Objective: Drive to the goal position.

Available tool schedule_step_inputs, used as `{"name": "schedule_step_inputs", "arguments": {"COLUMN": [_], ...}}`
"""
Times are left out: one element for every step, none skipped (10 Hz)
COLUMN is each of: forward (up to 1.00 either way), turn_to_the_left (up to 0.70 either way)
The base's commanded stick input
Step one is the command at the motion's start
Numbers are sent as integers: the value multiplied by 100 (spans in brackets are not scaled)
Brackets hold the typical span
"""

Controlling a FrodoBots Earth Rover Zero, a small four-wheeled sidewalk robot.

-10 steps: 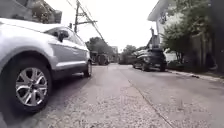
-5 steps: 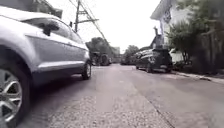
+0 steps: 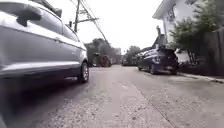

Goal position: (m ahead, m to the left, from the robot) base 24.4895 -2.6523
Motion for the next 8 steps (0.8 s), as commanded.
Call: {"name": "schedule_step_inputs", "arguments": {"forward": [100,100,100,100,100,100,100,100], "turn_to_the_left": [0,0,0,0,0,0,0,0]}}
